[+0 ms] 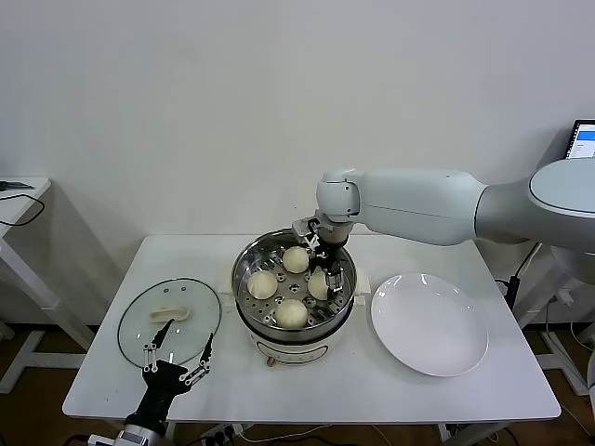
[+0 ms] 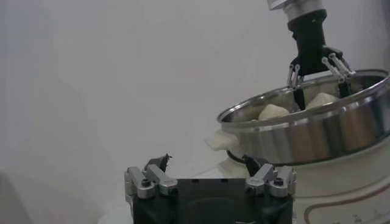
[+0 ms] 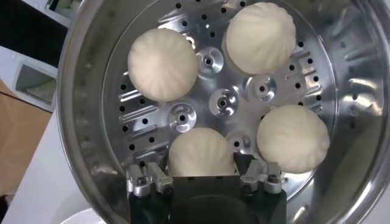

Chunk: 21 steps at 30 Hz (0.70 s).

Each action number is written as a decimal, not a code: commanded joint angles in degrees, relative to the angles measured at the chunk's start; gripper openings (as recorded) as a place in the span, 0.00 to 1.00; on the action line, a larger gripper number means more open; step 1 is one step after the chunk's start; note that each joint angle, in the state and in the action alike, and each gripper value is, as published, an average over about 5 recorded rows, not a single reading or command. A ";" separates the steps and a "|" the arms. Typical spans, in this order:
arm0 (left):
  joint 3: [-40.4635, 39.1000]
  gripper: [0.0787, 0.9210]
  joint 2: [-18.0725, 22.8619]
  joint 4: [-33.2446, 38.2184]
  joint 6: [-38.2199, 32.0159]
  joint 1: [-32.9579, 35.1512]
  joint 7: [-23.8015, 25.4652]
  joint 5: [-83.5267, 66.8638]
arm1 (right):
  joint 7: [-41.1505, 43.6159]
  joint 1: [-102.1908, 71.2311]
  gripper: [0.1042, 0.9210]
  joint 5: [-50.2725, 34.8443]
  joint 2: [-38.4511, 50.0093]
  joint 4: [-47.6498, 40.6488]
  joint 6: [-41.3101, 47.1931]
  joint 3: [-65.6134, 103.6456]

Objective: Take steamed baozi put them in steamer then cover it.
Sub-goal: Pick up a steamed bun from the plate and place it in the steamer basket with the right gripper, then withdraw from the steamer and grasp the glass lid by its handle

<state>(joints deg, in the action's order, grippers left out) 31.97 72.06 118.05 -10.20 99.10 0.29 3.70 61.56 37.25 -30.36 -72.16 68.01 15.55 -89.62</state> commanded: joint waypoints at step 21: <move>-0.80 0.88 -0.35 -5.35 0.88 -8.68 -6.02 16.38 | -71.32 -30.84 0.88 1.06 33.22 17.37 -16.10 48.22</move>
<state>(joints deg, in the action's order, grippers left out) 31.61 71.68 115.07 -9.70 94.17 -2.92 11.71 26.45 26.40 -29.03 -51.30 80.39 7.25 -64.34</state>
